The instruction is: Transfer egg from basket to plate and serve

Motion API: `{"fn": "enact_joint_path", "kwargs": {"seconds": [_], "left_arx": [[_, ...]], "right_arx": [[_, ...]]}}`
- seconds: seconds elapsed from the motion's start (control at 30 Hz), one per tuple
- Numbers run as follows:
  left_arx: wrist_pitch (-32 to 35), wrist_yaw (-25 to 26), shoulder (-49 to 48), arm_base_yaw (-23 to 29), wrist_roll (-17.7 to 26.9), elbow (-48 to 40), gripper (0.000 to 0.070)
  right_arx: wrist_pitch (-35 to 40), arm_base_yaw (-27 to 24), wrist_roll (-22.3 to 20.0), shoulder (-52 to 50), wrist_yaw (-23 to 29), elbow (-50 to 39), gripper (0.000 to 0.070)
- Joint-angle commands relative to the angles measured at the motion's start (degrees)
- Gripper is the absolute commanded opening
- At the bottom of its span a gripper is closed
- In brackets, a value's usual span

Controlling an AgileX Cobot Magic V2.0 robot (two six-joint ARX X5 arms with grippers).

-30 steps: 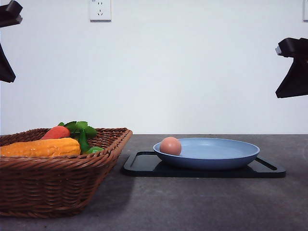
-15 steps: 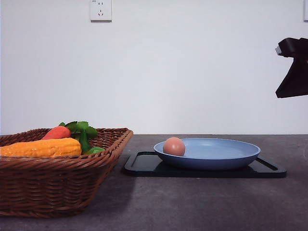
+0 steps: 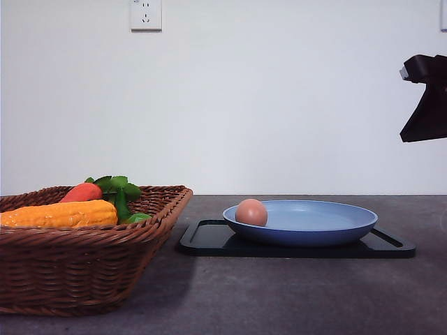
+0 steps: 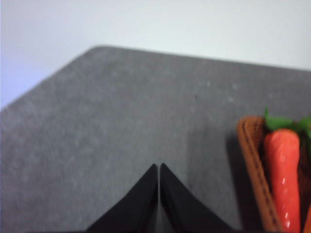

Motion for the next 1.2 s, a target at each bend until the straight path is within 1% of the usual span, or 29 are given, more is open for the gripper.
{"fn": "enact_joint_path", "kwargs": {"seconds": [0.0, 0.2, 0.37, 1.07, 1.17], "left_arx": [[1.00, -0.02, -0.16, 0.09, -0.35, -0.90, 0.0000], [1.02, 0.12, -0.16, 0.09, -2.17, -3.95, 0.0000], [1.03, 0.30, -0.16, 0.09, -4.18, -3.99, 0.0000], [1.03, 0.28, -0.16, 0.09, -4.17, -3.99, 0.0000], [1.03, 0.28, -0.16, 0.09, -4.18, -3.99, 0.0000]], "right_arx": [[0.59, 0.31, 0.59, 0.17, 0.22, 0.33, 0.0000], [0.59, 0.31, 0.59, 0.17, 0.22, 0.33, 0.0000], [0.60, 0.31, 0.59, 0.17, 0.22, 0.33, 0.0000], [0.59, 0.32, 0.59, 0.10, 0.21, 0.30, 0.0000], [-0.74, 0.22, 0.55, -3.21, 0.64, 0.19, 0.0000]]}}
